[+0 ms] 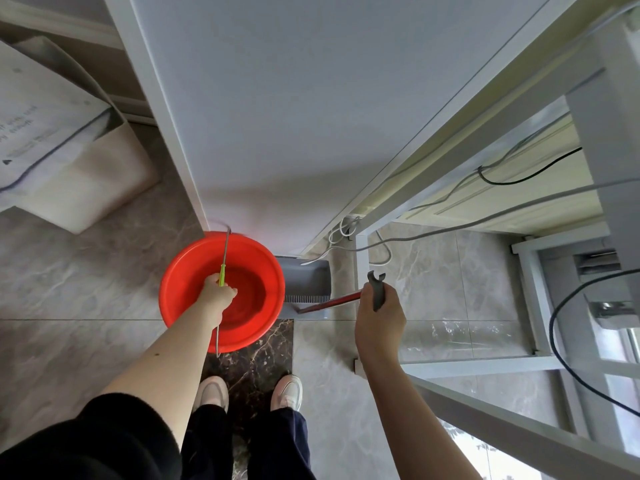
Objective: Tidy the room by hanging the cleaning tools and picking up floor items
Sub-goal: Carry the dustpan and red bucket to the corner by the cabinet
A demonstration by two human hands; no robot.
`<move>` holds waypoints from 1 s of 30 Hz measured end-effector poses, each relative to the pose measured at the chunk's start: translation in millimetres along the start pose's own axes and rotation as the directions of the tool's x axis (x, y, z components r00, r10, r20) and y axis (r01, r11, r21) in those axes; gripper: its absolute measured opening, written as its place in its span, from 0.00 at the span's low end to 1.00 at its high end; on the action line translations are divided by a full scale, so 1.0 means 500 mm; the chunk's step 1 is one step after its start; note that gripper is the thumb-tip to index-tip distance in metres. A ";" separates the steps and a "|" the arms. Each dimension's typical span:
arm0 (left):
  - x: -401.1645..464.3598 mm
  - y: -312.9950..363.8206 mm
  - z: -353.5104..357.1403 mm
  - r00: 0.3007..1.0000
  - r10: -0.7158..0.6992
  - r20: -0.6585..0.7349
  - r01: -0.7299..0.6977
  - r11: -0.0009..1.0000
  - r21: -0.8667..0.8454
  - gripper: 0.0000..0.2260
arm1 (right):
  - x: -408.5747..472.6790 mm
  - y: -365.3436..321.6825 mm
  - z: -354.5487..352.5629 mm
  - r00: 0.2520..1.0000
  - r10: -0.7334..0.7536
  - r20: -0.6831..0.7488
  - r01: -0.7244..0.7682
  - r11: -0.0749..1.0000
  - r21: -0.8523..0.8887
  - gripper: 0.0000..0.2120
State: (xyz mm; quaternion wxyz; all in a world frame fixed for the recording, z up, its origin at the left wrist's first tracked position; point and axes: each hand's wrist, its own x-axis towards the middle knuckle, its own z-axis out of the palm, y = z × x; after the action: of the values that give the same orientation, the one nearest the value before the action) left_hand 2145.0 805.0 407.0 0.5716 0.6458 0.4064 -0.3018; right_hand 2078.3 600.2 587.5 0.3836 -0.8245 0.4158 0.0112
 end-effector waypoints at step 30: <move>-0.090 0.045 0.009 0.982 0.189 0.030 -0.148 0.653 0.743 0.24 | -0.008 -0.004 0.020 0.991 -0.126 -0.038 0.096 0.889 -0.447 0.21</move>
State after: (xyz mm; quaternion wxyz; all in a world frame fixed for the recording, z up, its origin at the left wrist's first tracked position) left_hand 2142.9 791.9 455.5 0.2752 0.8642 0.2011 -0.3701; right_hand 2080.3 610.1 583.0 0.1712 -0.9126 0.3668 0.0568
